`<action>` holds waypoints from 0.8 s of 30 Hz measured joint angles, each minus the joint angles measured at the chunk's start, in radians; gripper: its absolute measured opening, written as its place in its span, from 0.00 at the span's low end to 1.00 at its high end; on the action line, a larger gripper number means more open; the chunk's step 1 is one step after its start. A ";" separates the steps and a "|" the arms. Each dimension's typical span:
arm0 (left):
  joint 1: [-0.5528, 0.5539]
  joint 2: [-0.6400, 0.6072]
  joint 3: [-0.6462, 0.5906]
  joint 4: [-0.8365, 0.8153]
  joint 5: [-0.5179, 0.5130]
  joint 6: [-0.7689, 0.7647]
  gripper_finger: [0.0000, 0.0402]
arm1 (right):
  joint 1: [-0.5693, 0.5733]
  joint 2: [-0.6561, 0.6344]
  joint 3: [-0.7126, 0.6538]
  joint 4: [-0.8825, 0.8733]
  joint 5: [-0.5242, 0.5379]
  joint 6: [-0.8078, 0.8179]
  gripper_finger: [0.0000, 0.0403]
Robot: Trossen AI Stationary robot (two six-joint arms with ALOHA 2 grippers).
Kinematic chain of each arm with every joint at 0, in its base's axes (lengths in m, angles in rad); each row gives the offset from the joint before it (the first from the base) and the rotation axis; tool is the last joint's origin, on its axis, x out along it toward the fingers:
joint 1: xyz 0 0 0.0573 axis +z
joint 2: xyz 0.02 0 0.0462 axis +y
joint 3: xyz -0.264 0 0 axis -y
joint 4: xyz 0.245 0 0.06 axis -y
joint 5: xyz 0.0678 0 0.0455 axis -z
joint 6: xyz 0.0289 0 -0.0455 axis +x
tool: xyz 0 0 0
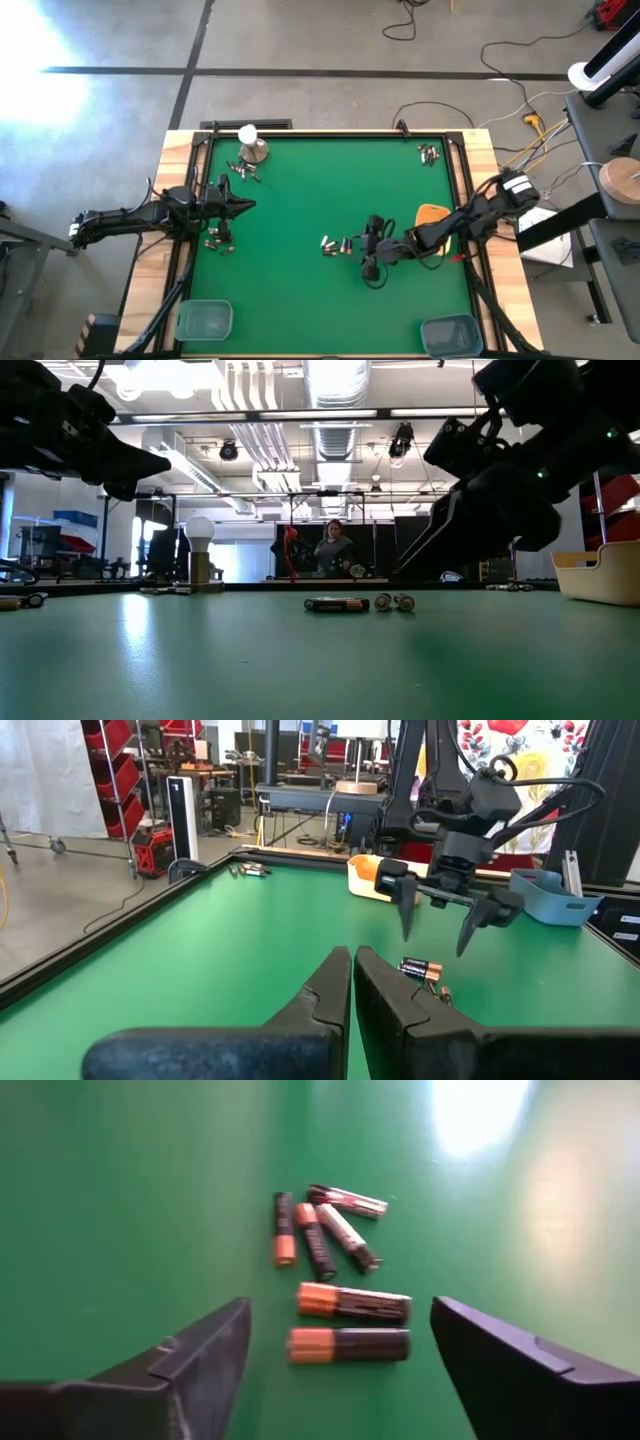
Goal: Sort batteries
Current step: Put the large black battery into the yellow bin
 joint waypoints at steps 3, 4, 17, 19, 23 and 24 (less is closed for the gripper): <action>0.000 0.000 0.000 0.000 0.000 0.000 0.00 | -0.032 -0.002 -0.004 0.000 -0.024 0.000 0.81; 0.000 0.000 0.000 0.000 0.000 0.000 0.00 | -0.044 -0.002 -0.004 0.005 -0.045 0.000 0.82; 0.000 0.000 0.000 0.000 0.001 0.000 0.00 | -0.078 0.097 -0.005 0.051 -0.158 0.012 0.75; 0.000 0.000 0.000 0.000 0.001 0.000 0.00 | -0.078 0.106 -0.005 0.058 -0.158 0.005 0.74; 0.000 0.000 0.000 0.000 0.001 0.000 0.00 | -0.078 0.107 -0.005 0.058 -0.161 -0.033 0.70; 0.000 0.000 0.000 0.000 0.001 0.000 0.00 | -0.078 0.107 -0.005 0.057 -0.161 -0.036 0.69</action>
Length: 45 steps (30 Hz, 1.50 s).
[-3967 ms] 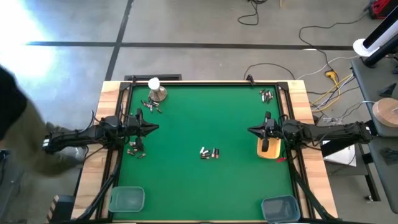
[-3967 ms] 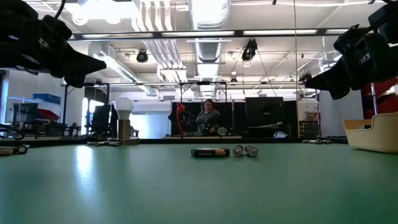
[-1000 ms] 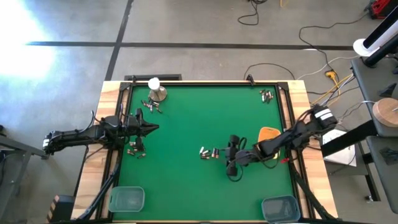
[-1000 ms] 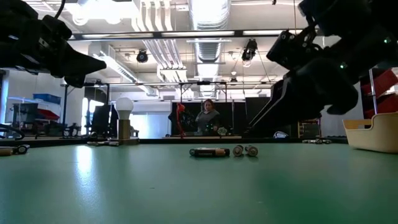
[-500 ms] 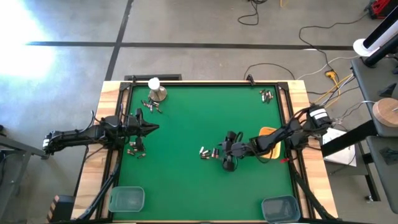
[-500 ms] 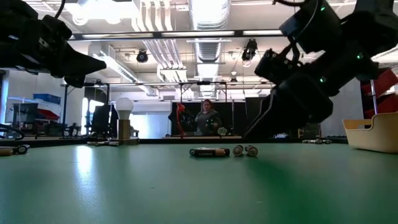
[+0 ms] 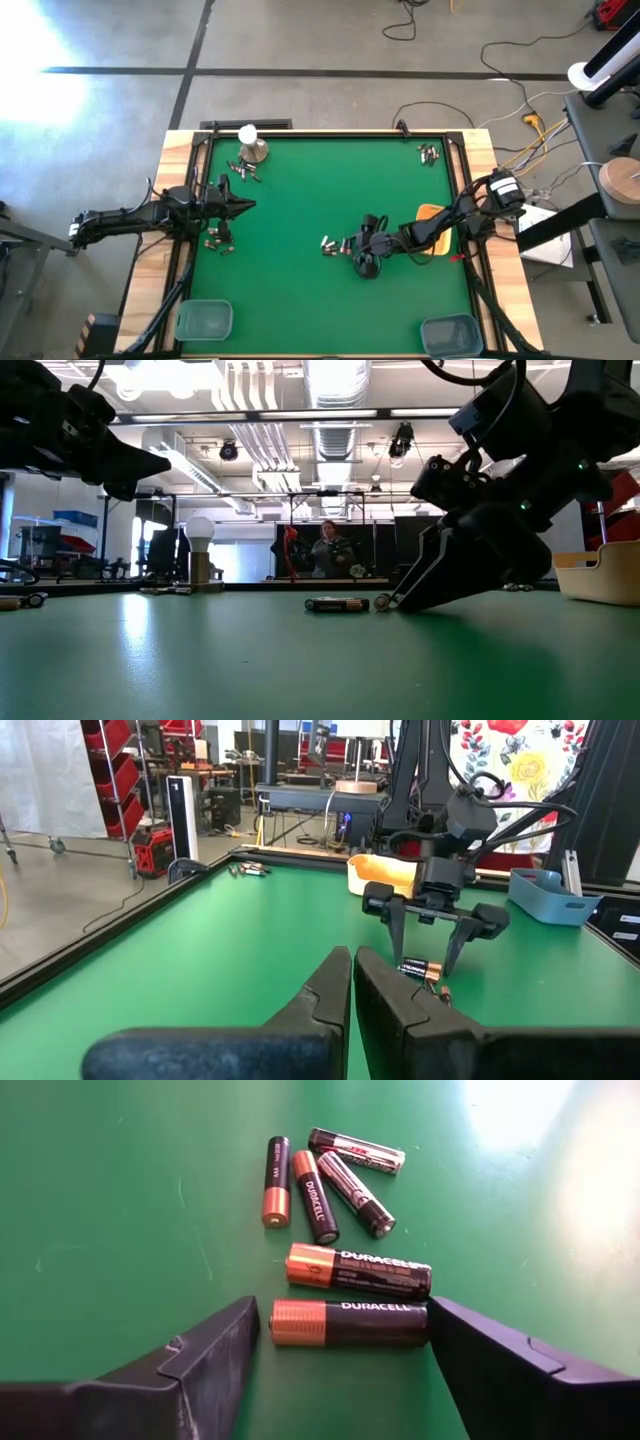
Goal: Sort batteries
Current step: Put the large black battery into the yellow bin
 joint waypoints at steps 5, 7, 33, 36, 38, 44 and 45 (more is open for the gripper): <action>0.000 0.000 0.000 0.000 0.000 0.000 0.00 | 0.000 -0.001 -0.001 -0.006 -0.004 -0.005 0.61; 0.000 0.000 0.000 0.000 0.000 0.000 0.00 | 0.000 0.001 -0.001 -0.007 -0.004 -0.004 0.59; 0.000 0.000 0.000 0.000 0.000 0.000 0.00 | -0.109 -0.586 0.236 -1.373 -0.205 0.203 0.57; 0.000 0.000 0.000 0.000 0.000 0.000 0.00 | -0.123 -0.650 0.240 -1.498 -0.281 0.243 0.56; 0.000 0.000 0.000 0.000 0.000 0.000 0.00 | -0.124 -0.679 0.238 -1.580 -0.289 0.270 0.57; 0.000 0.000 0.000 0.000 0.000 0.000 0.00 | -0.125 -0.686 0.190 -1.652 -0.289 0.353 0.57; 0.000 0.000 0.000 0.000 0.000 0.000 0.00 | -0.125 -0.676 0.178 -1.648 -0.288 0.358 0.56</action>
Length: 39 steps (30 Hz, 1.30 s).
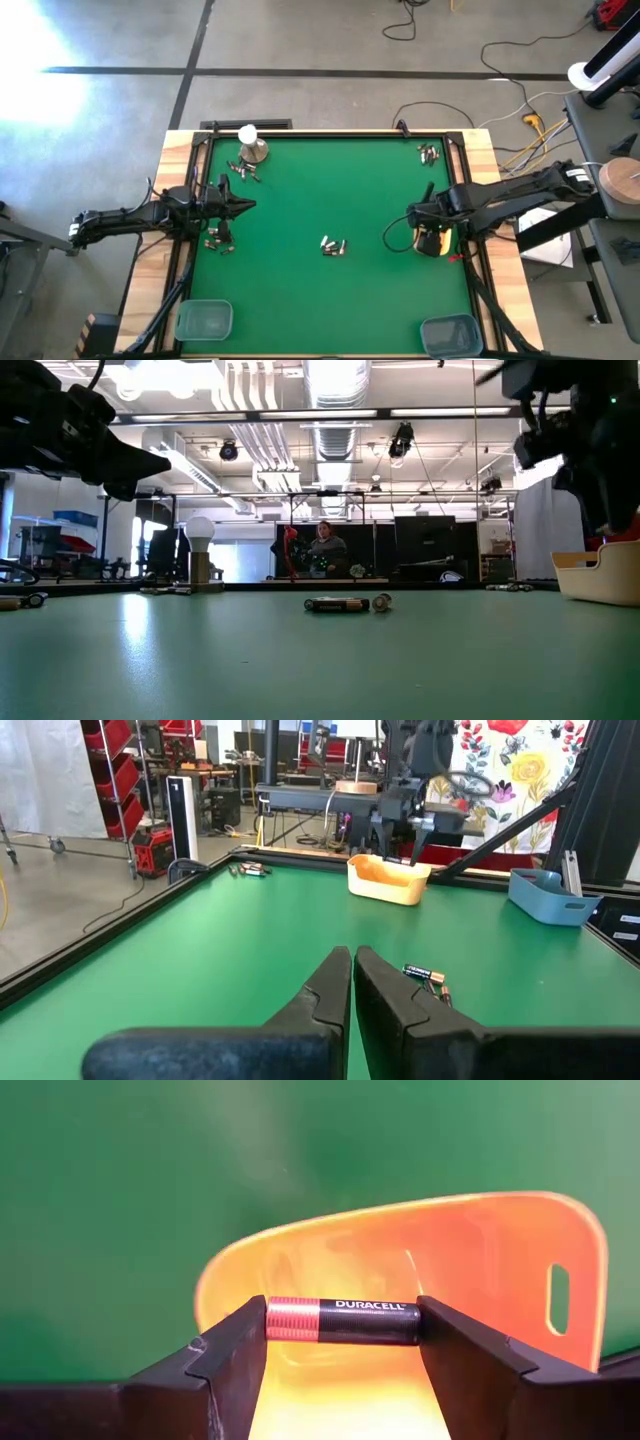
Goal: Sort batteries
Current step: Put the large black battery into the yellow bin, then move the yellow bin to the top of the table
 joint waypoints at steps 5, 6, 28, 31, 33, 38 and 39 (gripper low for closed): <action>0.000 0.000 0.000 0.000 0.000 0.000 0.00 | -0.001 0.080 -0.075 0.020 0.013 -0.001 0.57; 0.000 0.000 0.000 0.000 0.000 0.000 0.00 | -0.001 0.098 -0.091 0.031 0.015 -0.005 0.58; 0.000 0.000 0.000 0.000 0.000 0.000 0.00 | 0.018 0.186 0.130 -0.105 0.190 -0.018 0.78; 0.000 0.000 0.000 0.000 0.000 0.000 0.00 | 0.018 0.188 0.201 -0.036 0.219 -0.068 0.78; 0.000 0.000 0.000 0.000 0.000 0.000 0.00 | 0.018 0.195 0.224 0.040 0.221 -0.100 0.78; 0.000 0.000 0.000 0.000 0.000 0.000 0.00 | 0.018 0.219 0.253 0.081 0.172 -0.133 0.78; 0.000 0.000 0.000 0.000 0.000 0.000 0.00 | 0.019 0.220 0.260 0.045 0.155 -0.125 0.78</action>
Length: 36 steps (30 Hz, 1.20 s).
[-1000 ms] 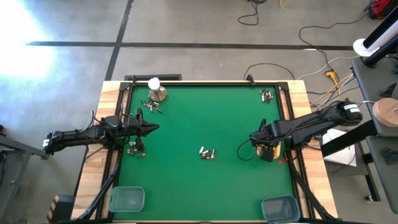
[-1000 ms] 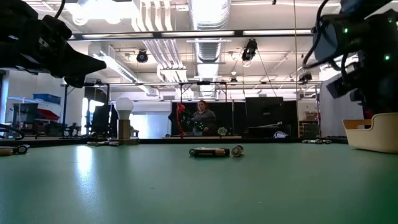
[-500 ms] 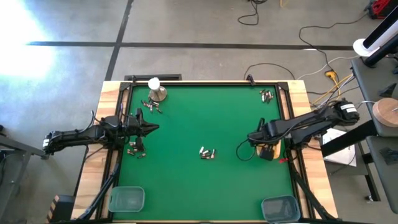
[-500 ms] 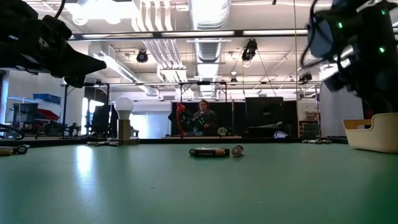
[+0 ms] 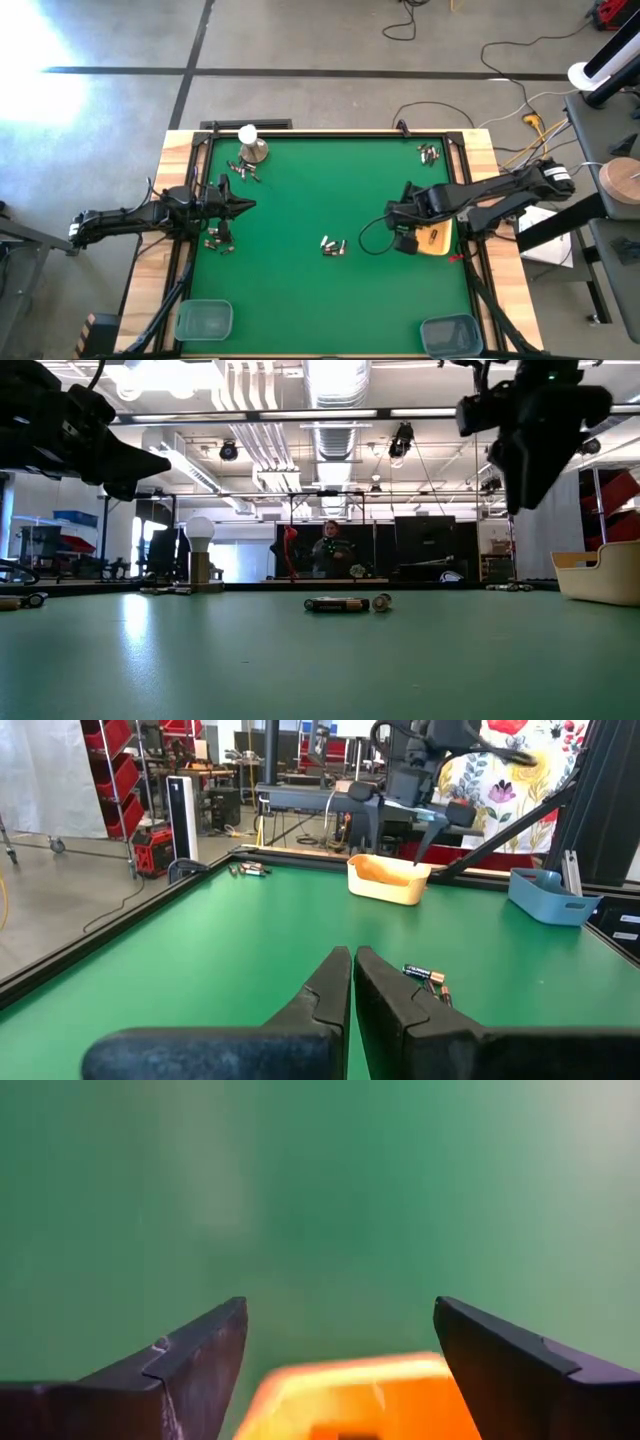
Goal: Sort batteries
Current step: Move the yellow bin to the top of the table
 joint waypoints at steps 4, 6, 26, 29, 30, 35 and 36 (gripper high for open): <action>0.000 0.000 0.000 0.000 0.000 0.000 0.00 | 0.029 -0.006 0.020 -0.151 -0.063 0.053 0.75; 0.000 0.000 0.000 0.000 0.000 0.000 0.00 | 0.064 -0.015 0.013 -0.186 -0.078 0.083 0.73; 0.000 0.000 0.000 0.000 0.000 0.000 0.00 | 0.229 -0.023 -0.255 0.060 -0.130 0.248 0.49; 0.000 0.000 0.000 0.000 0.000 0.000 0.00 | 0.229 -0.023 -0.259 0.076 -0.128 0.253 0.44; 0.000 0.000 0.000 0.000 0.000 0.000 0.00 | 0.229 -0.023 -0.259 0.078 -0.125 0.260 0.41; 0.000 0.000 0.000 0.000 0.000 0.000 0.00 | 0.229 -0.023 -0.260 0.101 -0.123 0.285 0.26; 0.000 0.000 0.000 0.000 0.000 0.000 0.00 | 0.229 -0.023 -0.260 0.101 -0.123 0.287 0.23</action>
